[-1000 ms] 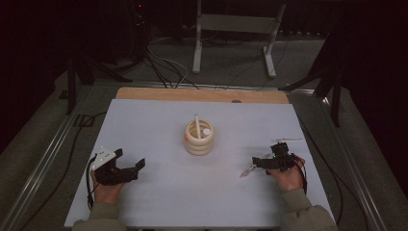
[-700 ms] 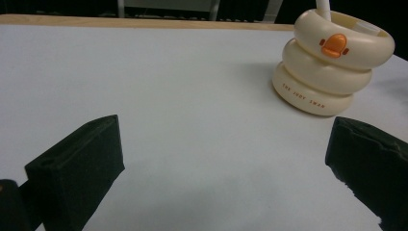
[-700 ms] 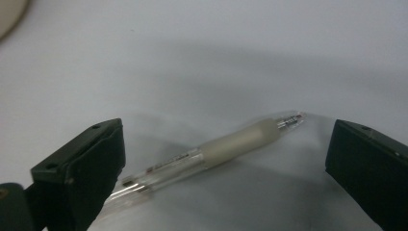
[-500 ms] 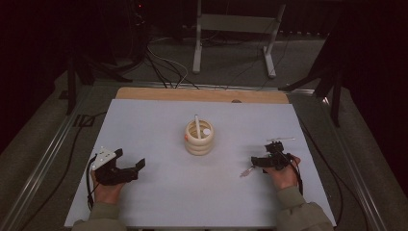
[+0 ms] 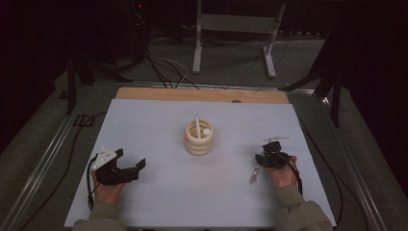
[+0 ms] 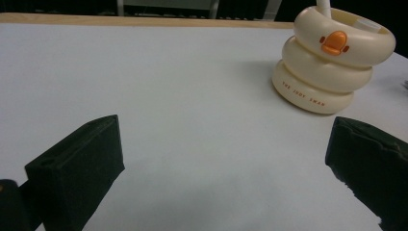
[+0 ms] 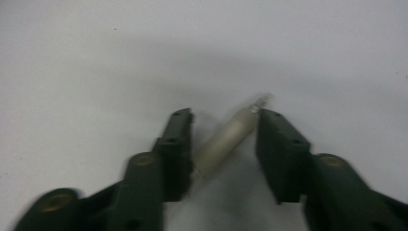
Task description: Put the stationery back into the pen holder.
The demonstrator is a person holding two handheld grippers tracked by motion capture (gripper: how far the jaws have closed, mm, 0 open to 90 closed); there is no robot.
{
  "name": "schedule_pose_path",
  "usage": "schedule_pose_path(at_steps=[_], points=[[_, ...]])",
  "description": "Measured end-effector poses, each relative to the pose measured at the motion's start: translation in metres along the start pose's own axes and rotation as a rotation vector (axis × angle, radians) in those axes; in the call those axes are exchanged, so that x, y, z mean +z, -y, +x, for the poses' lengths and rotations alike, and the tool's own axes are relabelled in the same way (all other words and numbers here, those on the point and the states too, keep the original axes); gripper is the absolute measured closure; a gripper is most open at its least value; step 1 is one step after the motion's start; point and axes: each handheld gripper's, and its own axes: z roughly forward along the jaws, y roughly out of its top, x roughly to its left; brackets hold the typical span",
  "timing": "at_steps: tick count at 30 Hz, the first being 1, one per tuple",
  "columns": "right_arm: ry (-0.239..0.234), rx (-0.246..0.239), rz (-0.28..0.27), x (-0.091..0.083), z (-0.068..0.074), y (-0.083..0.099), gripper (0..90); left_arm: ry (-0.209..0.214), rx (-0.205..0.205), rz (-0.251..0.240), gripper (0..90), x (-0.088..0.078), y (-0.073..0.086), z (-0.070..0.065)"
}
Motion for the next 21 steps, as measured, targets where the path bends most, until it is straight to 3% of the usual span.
schedule_pose_path(at_steps=[5,17,21], points=[[-0.024,-0.038,0.013,0.001,0.004,-0.004,78.0,0.000,-0.001,0.000,0.1,0.000,0.000,0.000],[-0.050,-0.056,0.055,0.002,0.002,-0.011,80.5,0.001,0.003,0.009,0.1,0.002,0.000,-0.001],[-0.083,-0.035,0.054,0.002,-0.003,-0.011,80.9,0.001,0.002,0.007,0.1,0.002,0.000,0.000]])
